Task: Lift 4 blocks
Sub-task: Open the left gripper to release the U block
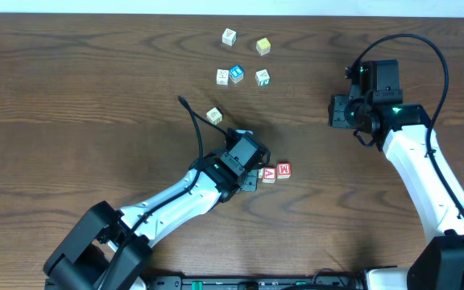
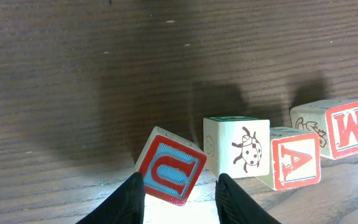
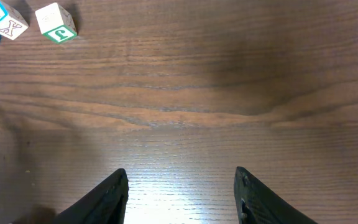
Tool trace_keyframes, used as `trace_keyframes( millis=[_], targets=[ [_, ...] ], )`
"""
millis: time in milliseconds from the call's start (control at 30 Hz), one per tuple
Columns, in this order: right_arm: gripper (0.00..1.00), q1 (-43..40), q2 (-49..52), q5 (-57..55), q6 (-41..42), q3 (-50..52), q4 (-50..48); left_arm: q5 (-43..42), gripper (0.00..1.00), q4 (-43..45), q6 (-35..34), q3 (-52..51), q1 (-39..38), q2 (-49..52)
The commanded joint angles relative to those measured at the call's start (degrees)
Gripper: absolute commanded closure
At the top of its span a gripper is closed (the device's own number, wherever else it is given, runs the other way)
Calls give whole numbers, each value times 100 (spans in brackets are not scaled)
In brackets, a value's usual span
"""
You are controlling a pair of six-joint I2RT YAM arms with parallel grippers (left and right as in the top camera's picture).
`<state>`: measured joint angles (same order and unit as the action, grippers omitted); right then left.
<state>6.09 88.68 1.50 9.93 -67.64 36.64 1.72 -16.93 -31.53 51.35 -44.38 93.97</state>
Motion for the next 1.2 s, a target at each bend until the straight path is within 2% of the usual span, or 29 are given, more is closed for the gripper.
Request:
trace_keyframes(
  millis=[0, 133, 300, 400, 467, 500, 667, 1000, 1167],
  targets=[
    [48, 13, 61, -57, -79, 63, 0, 90, 62, -13, -9, -70, -7, 55],
    [48, 13, 61, -57, -79, 63, 0, 103, 61, -11, -4, -70, -7, 55],
    [48, 13, 61, -57, -79, 63, 0, 520, 61, -11, 22, -66, -7, 50],
    [48, 13, 61, -57, -79, 63, 0, 549, 62, 0, 260, -59, 0, 24],
    [48, 13, 61, -57, -79, 63, 0, 551, 77, 0, 345, -55, 24, -15],
    [48, 13, 61, -57, -79, 63, 0, 586, 92, -2, 345, -50, 46, -39],
    [48, 13, 61, -57, -79, 63, 2, 977, 92, -13, 389, -50, 223, -157],
    [48, 13, 61, -55, -79, 63, 7, 968, 92, -59, 492, -50, 555, -160],
    [51, 13, 61, 0, -13, 63, 50, 887, 93, -179, 492, -70, 553, -66]
  ],
)
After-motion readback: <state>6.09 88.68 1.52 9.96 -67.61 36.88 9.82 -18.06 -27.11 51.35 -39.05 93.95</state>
